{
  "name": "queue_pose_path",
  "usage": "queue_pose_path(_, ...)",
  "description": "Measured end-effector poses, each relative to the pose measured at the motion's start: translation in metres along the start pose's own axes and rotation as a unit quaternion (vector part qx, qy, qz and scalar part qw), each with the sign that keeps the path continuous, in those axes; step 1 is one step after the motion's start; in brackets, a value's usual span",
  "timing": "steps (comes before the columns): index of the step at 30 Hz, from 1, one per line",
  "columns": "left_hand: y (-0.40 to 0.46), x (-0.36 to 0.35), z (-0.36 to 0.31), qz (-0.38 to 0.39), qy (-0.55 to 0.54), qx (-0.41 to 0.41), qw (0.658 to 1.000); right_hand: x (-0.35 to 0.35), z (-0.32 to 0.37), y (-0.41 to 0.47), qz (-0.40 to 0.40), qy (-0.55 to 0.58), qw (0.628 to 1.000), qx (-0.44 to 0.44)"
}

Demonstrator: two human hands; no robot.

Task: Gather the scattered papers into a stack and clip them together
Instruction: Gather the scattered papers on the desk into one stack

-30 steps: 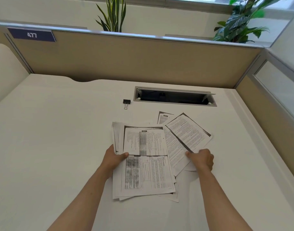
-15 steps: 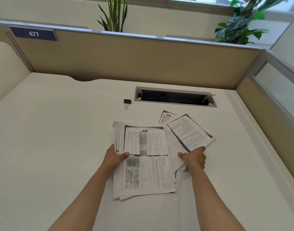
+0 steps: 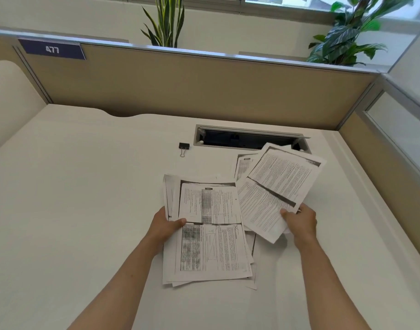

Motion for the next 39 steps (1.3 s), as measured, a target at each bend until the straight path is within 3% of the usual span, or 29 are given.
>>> queue_pose_path(7, -0.004, -0.004, -0.006, 0.016, -0.024, -0.01, 1.0, 0.062, 0.032, 0.014, -0.043, 0.139, 0.988, 0.049)
queue_pose_path(11, -0.004, -0.003, -0.005, 0.015, -0.028, -0.004, 0.999, 0.063, 0.048, 0.009, 0.042, 0.184, 0.979, 0.07)
queue_pose_path(19, -0.008, -0.004, -0.006, 0.019, -0.056, 0.025, 0.998, -0.045, 0.013, -0.044, 0.251, 0.126, 0.959, 0.029)
queue_pose_path(24, -0.006, -0.002, 0.001, 0.01, -0.058, 0.079, 0.995, -0.093, -0.01, -0.069, 0.348, 0.024, 0.936, 0.042)
queue_pose_path(29, -0.007, -0.004, -0.006, 0.019, -0.034, 0.008, 0.999, -0.125, -0.003, -0.096, 0.427, -0.107, 0.891, 0.113)
queue_pose_path(31, -0.006, -0.003, -0.004, 0.008, -0.016, -0.001, 1.0, -0.13, -0.003, -0.094, 0.389, -0.18, 0.893, 0.139)
queue_pose_path(33, -0.007, 0.0, -0.003, -0.011, -0.008, -0.002, 1.0, -0.116, 0.003, -0.081, 0.252, -0.248, 0.92, 0.17)
queue_pose_path(35, -0.006, 0.0, -0.003, -0.015, -0.012, -0.003, 1.0, -0.087, 0.004, -0.068, 0.099, -0.3, 0.941, 0.119)
queue_pose_path(36, -0.006, 0.0, -0.002, -0.015, -0.013, -0.005, 1.0, -0.078, 0.001, -0.064, 0.063, -0.313, 0.944, 0.085)
queue_pose_path(39, -0.003, -0.001, -0.001, -0.003, -0.011, -0.008, 1.0, -0.075, -0.005, -0.062, 0.065, -0.317, 0.946, 0.033)
Point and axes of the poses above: each hand's wrist, its own y-axis towards the middle knuckle, its own x-axis out of the back of the hand, z = x × y, the point moved 9 cm from there along y, towards the middle knuckle, and after that the axes turned 2 degrees about z, right-handed, at the moved point
